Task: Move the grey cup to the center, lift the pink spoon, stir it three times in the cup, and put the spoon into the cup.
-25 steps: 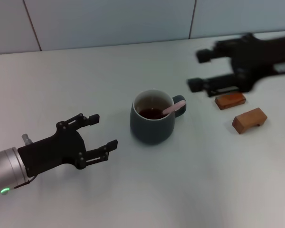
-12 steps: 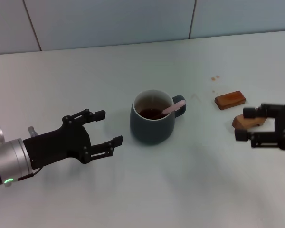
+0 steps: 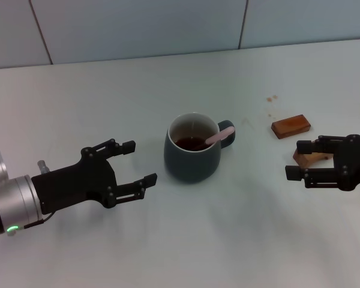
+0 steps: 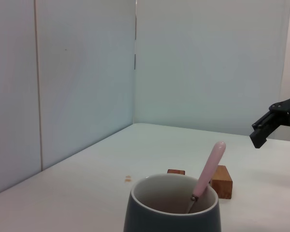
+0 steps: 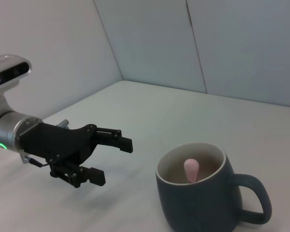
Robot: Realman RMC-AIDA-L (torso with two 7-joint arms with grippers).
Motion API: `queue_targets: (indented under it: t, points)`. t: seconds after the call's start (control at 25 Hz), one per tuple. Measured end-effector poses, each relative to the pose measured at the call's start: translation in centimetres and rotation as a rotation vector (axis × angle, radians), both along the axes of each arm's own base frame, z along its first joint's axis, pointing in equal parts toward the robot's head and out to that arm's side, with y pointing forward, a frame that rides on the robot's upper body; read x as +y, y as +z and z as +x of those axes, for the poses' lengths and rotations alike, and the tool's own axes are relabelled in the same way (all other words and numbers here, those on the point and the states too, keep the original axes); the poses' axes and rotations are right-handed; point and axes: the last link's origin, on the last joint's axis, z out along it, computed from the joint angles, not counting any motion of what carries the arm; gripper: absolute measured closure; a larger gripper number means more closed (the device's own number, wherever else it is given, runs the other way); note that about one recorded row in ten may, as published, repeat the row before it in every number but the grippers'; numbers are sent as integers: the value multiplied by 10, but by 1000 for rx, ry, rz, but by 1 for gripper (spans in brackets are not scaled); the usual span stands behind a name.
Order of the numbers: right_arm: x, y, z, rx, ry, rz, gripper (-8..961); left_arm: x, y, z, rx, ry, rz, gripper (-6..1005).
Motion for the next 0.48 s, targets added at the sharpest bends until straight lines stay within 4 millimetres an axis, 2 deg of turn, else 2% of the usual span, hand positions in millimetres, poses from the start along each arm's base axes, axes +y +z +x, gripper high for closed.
queue_targets:
  t: [0.48]
  points:
    - [1,0,1,-3,-6,7,197,-2,0,-2,-2,9,-2,169]
